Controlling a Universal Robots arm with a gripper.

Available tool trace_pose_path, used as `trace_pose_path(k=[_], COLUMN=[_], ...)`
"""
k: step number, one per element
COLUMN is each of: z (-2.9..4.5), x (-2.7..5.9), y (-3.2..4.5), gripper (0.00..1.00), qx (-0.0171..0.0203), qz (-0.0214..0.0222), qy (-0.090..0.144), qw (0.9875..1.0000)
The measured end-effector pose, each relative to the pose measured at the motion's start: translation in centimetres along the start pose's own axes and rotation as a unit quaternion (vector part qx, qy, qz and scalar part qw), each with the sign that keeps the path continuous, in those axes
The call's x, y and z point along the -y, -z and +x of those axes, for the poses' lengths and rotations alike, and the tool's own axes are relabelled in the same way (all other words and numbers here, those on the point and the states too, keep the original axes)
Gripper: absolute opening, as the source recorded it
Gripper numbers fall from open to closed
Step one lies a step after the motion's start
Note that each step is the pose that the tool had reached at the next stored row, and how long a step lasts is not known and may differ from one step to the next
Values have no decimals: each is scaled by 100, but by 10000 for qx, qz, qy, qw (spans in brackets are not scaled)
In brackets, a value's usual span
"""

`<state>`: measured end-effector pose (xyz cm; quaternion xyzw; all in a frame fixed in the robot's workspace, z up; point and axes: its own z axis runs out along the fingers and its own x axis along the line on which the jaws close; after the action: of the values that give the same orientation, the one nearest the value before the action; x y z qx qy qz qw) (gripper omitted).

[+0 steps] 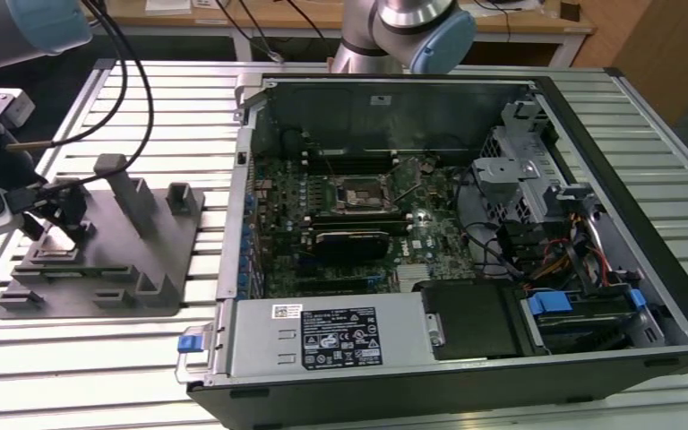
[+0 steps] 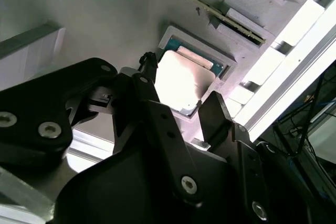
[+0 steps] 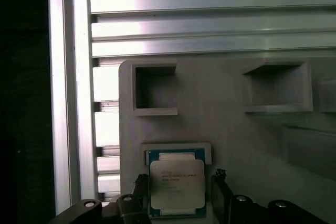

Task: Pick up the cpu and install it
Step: 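Pick up the cpu and move it towards the insertion slot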

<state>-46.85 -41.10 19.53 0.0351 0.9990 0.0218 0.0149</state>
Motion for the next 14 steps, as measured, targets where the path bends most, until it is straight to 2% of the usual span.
trace_pose_path(k=[4,9,14], z=[12,13,14], x=[2,2,4], y=[-22,-43,-62], gripper=[59,59,59], qx=[11,9,8], qz=[-2,-6,-8], qy=[32,188,210], qw=[10000,9998,9998])
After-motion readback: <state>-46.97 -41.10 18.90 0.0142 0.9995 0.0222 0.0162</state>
